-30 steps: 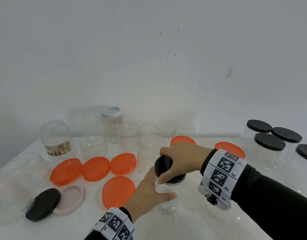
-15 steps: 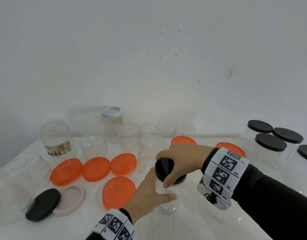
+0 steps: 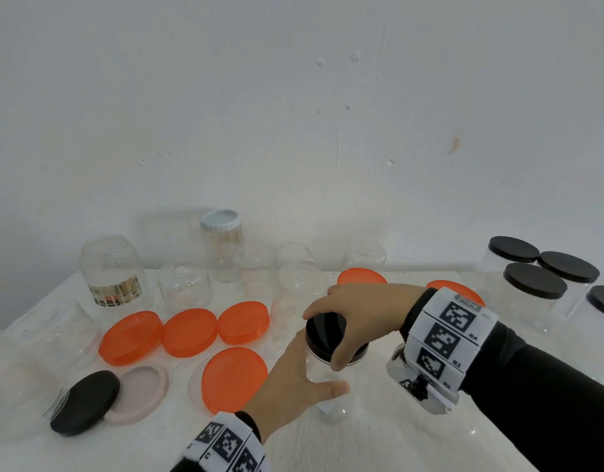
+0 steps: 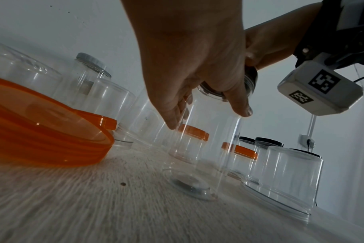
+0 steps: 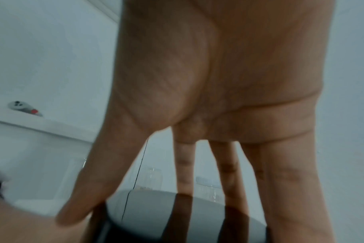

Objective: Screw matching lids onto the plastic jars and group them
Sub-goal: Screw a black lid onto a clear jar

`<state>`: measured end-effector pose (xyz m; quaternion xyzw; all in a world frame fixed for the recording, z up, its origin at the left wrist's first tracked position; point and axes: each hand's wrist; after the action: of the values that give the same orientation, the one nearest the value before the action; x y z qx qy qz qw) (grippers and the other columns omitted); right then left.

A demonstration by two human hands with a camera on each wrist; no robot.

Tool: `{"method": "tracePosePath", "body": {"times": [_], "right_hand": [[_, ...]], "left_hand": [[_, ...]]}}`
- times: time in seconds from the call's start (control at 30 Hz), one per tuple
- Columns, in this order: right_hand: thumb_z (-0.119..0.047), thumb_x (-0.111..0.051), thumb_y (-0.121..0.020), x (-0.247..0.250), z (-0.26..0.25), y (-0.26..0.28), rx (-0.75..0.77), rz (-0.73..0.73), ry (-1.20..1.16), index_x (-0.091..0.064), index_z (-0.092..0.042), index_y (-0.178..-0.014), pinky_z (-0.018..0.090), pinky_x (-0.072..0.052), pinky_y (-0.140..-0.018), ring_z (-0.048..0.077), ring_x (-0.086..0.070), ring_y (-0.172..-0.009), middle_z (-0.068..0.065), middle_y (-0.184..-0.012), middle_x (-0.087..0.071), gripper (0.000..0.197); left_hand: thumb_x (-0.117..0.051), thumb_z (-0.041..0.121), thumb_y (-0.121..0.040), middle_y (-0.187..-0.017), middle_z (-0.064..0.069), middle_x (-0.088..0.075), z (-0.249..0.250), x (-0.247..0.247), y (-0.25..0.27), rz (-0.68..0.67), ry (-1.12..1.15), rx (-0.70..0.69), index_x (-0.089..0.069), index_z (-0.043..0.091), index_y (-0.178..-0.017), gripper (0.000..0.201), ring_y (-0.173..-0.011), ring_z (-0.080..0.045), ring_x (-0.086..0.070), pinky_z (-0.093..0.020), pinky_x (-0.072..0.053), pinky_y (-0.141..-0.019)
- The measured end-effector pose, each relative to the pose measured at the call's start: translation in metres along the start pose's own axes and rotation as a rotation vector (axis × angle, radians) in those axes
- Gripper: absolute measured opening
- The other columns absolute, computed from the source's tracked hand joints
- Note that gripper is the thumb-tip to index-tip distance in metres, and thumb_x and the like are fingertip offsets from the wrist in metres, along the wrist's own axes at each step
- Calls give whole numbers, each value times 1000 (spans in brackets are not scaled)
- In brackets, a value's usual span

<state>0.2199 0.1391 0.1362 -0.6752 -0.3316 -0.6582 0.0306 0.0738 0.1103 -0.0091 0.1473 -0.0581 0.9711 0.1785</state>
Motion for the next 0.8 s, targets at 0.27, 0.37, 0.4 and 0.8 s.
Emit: {"method": "tracePosePath", "body": {"times": [0.27,0.37,0.4,0.8], "right_hand": [[-69,-66,-72,-8,-4,-3,-112,83,12,-43,-27,-130,27,-43,-65,18,-53,-95,-4,-105,-49,75],[-49,-75,-74,0,-6,1,-56,-26,-10,-30,-42,-143,36,-48,-89,20,-47,-115,-5,-124,-40,82],[-40,-77,-76,2,-7,2,-15,-45,-12,-30,-44,-143,37,-47,-93,20,-44,-118,-6,-129,-38,81],[-64,-61,-81,-8,-8,-5,-15,102,60,-44,-37,-136,25,-36,-67,20,-50,-107,-7,-108,-38,63]], "left_hand": [[-83,33,-73,-142,24,-40,1,0,0,-8,7,-6,-28,54,-129,81,-131,7,-35,-19,-30,-106],[-83,35,-72,-141,26,-39,0,0,0,-5,-8,-2,-26,54,-129,83,-131,8,-34,-12,-28,-100],[-83,36,-72,-141,26,-38,0,0,0,-5,-10,-2,-25,53,-130,84,-131,8,-33,-11,-28,-99],[-83,33,-74,-138,26,-40,0,1,0,-10,3,5,-29,54,-126,78,-127,12,-34,-7,-31,-92]]}}
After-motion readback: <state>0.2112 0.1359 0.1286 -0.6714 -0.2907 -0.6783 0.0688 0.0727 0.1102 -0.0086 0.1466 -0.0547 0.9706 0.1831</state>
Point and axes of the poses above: each hand's wrist, its own y-axis away from the middle knuckle, its own x-axis out of the back of the hand, z = x × y
